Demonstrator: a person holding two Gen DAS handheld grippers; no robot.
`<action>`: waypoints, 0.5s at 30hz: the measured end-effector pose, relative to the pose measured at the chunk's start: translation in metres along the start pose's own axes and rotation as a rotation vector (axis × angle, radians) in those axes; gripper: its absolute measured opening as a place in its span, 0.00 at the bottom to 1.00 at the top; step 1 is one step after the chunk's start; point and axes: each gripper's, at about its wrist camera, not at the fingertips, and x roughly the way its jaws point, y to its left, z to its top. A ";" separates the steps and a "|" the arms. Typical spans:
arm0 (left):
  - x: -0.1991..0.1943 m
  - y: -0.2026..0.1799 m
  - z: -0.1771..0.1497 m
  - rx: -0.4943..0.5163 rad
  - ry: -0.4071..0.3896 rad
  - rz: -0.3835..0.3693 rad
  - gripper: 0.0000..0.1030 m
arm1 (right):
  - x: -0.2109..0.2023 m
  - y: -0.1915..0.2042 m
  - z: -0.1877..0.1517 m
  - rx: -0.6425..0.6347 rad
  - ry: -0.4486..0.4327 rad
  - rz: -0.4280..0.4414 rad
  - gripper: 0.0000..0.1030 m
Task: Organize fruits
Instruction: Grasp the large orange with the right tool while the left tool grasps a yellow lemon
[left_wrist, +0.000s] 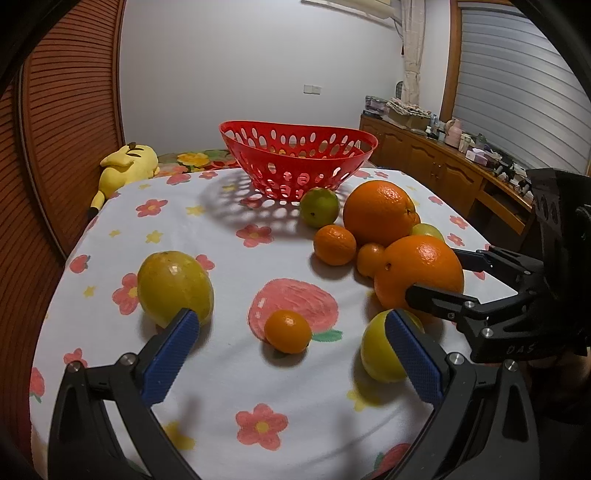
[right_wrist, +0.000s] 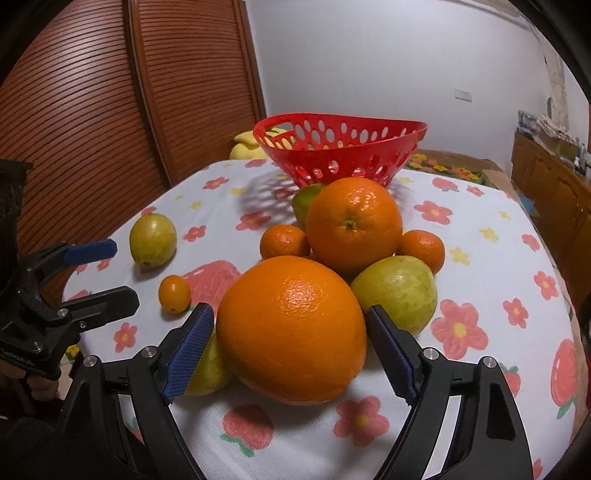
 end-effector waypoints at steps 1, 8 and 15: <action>0.001 -0.001 0.000 0.002 0.001 -0.001 0.98 | 0.000 0.001 0.000 -0.004 0.001 -0.003 0.84; 0.003 -0.003 -0.002 0.007 0.011 -0.020 0.98 | -0.001 0.004 -0.002 -0.034 -0.009 -0.025 0.81; 0.001 -0.010 -0.001 0.022 0.014 -0.067 0.98 | -0.002 0.001 -0.001 -0.032 -0.018 -0.012 0.80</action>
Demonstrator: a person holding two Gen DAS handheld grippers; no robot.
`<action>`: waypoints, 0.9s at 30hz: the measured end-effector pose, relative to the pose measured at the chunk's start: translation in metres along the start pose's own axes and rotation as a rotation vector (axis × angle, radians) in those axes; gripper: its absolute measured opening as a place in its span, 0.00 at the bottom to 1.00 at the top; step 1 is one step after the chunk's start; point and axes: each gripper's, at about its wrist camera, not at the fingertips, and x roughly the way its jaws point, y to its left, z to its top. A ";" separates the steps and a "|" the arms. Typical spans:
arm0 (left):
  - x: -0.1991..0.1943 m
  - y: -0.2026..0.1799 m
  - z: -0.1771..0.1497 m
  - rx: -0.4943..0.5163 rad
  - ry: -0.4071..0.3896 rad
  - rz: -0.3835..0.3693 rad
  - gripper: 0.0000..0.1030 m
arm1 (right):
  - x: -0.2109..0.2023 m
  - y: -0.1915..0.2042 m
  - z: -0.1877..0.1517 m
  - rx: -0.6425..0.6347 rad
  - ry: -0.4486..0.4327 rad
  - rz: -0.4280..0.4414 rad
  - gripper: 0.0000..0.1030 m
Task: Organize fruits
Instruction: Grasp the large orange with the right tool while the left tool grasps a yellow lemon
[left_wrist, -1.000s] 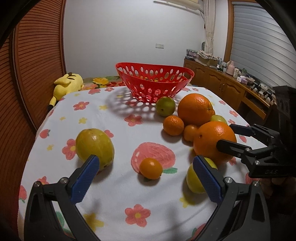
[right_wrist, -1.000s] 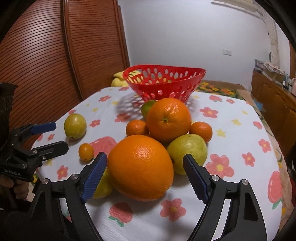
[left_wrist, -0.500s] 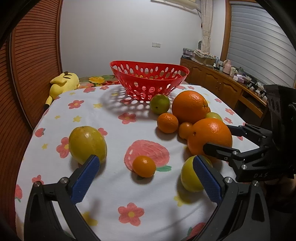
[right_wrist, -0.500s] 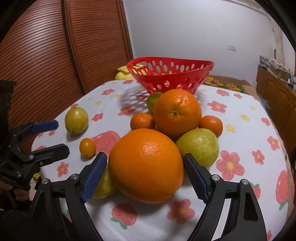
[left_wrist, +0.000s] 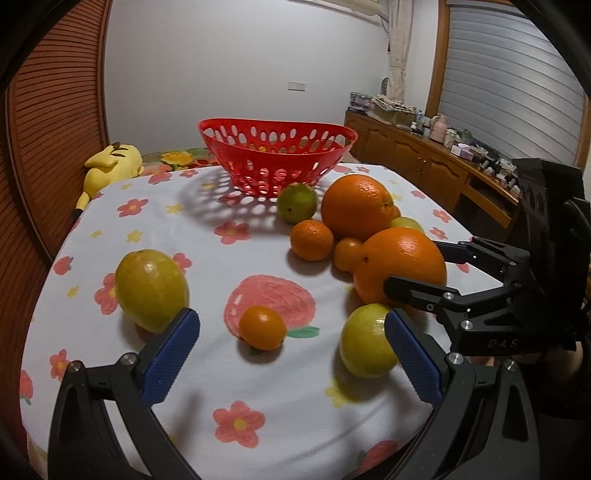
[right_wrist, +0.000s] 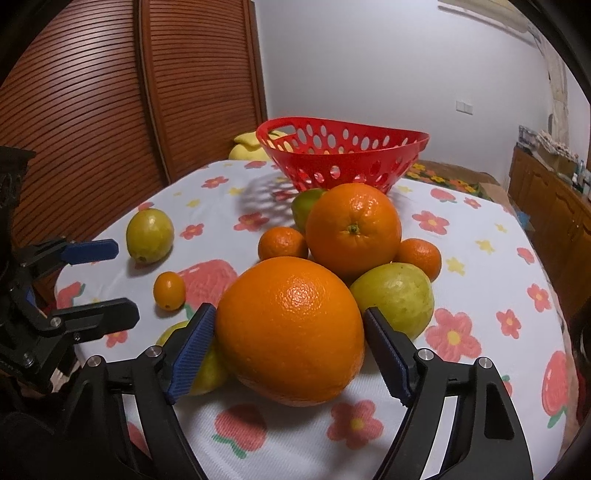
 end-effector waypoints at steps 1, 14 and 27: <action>0.000 -0.001 0.000 0.002 0.002 -0.004 0.98 | -0.001 -0.001 0.000 0.003 -0.002 0.002 0.80; 0.009 -0.024 0.003 0.072 0.056 -0.119 0.94 | -0.014 -0.007 0.002 0.000 -0.026 0.006 0.80; 0.032 -0.035 0.001 0.109 0.136 -0.199 0.64 | -0.019 -0.016 0.003 0.026 -0.033 0.026 0.80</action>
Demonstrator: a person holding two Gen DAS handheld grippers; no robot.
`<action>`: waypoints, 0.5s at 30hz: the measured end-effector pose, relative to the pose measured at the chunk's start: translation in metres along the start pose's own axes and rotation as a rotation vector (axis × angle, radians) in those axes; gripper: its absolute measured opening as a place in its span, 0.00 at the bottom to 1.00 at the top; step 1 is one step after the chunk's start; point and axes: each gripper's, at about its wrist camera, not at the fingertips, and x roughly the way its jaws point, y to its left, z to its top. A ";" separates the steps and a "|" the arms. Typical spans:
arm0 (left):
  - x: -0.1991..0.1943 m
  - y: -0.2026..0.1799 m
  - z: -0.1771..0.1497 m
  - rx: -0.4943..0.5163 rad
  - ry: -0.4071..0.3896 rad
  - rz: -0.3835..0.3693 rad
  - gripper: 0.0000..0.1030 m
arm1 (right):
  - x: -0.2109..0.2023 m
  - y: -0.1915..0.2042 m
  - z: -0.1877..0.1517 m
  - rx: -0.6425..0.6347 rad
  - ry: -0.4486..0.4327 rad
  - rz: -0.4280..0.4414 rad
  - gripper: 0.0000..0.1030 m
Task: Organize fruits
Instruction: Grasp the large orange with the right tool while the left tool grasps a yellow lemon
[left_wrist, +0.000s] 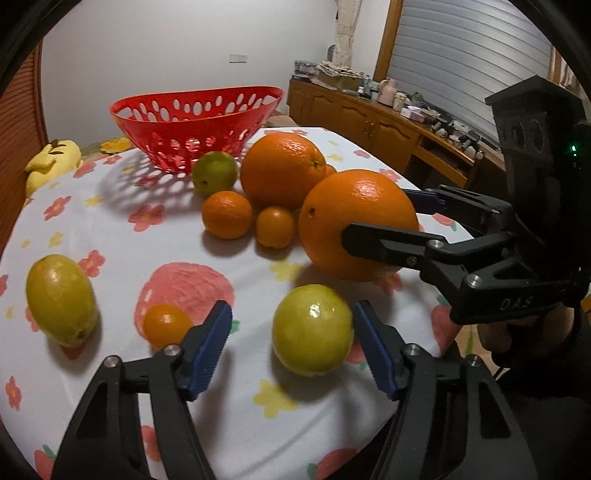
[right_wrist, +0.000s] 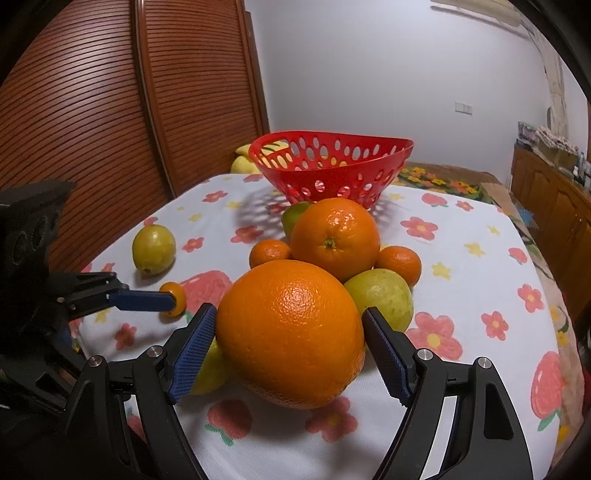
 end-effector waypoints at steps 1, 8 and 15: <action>0.000 0.000 0.000 -0.001 0.003 -0.010 0.62 | 0.000 0.000 0.000 0.000 0.001 0.001 0.80; 0.007 -0.002 -0.001 0.004 0.028 -0.055 0.61 | 0.000 0.000 0.000 0.000 0.001 0.002 0.80; 0.012 -0.004 -0.002 0.016 0.038 -0.092 0.47 | 0.000 -0.001 0.000 0.000 0.003 0.008 0.80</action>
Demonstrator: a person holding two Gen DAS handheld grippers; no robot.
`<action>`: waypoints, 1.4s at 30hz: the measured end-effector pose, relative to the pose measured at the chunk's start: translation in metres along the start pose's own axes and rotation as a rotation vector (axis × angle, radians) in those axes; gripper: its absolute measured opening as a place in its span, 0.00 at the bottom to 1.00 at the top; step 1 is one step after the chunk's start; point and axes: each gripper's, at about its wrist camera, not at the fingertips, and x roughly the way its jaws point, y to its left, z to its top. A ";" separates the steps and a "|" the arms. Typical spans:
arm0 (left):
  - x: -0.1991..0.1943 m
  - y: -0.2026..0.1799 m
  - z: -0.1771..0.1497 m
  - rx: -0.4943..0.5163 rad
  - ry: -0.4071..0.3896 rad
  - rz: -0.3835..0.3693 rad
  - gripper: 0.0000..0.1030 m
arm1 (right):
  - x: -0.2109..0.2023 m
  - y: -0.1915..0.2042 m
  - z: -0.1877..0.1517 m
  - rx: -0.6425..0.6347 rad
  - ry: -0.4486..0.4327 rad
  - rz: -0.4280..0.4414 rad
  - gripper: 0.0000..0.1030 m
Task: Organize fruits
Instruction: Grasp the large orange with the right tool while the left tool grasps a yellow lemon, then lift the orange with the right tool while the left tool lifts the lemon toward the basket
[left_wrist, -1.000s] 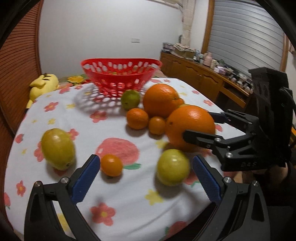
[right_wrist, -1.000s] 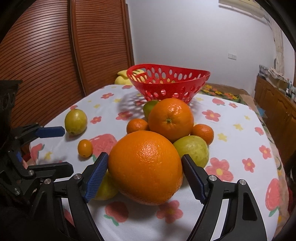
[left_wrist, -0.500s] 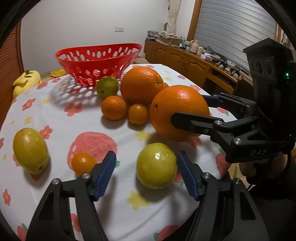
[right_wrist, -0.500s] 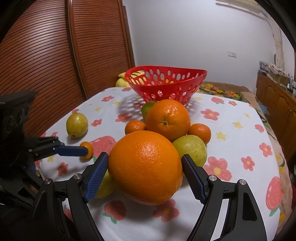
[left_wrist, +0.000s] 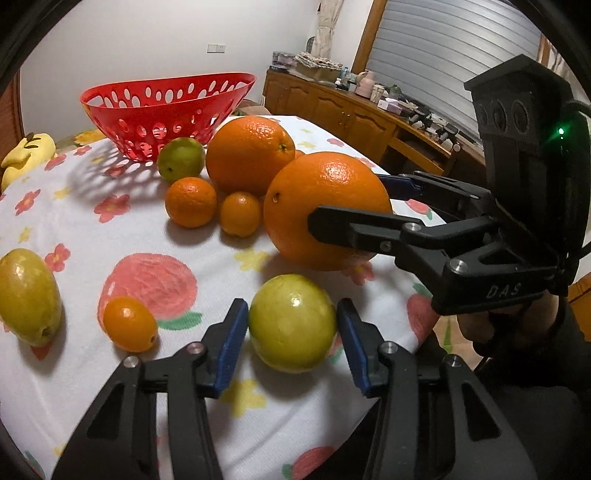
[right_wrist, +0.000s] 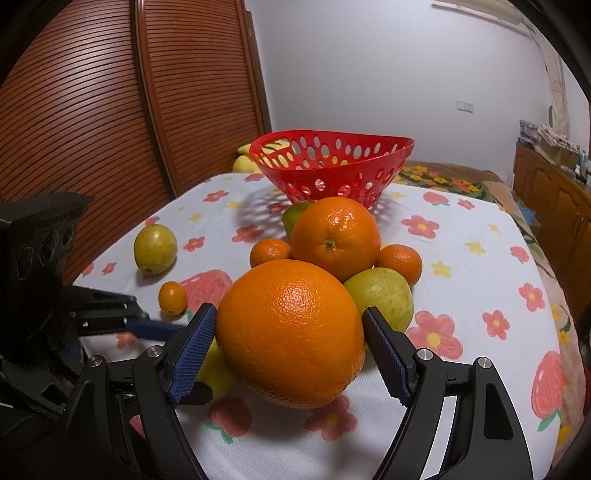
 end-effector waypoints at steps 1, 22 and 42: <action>-0.001 -0.001 0.000 0.003 -0.001 0.004 0.47 | 0.000 0.000 0.000 0.000 0.001 0.001 0.80; -0.021 0.019 0.001 -0.029 -0.042 0.094 0.46 | 0.001 0.000 0.000 -0.009 0.011 0.005 0.80; -0.036 0.025 0.008 -0.044 -0.086 0.116 0.46 | -0.008 -0.001 0.005 -0.012 -0.009 0.007 0.80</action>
